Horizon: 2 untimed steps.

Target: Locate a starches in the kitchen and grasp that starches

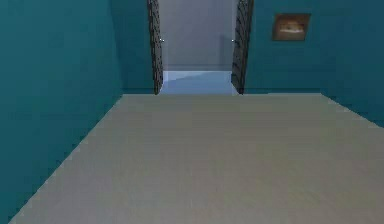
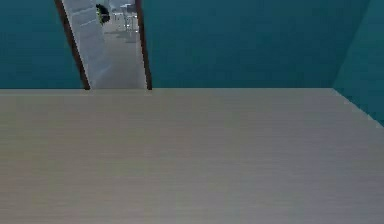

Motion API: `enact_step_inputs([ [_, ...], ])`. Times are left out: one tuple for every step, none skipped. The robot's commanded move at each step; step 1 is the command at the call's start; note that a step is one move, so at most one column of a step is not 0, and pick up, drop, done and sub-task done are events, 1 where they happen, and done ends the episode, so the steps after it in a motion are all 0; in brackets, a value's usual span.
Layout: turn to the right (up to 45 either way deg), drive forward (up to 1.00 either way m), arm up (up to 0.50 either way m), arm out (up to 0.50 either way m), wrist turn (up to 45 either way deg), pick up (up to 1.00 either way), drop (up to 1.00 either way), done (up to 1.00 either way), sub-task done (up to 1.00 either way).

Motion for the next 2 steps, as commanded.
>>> enact_step_inputs([
  [0.0, 1.00, 0.00, 0.00, 0.0, 0.00, 0.00, 0.00, 0.00],
  [0.0, 1.00, 0.00, 0.00, 0.0, 0.00, 0.00, 0.00, 0.00],
])
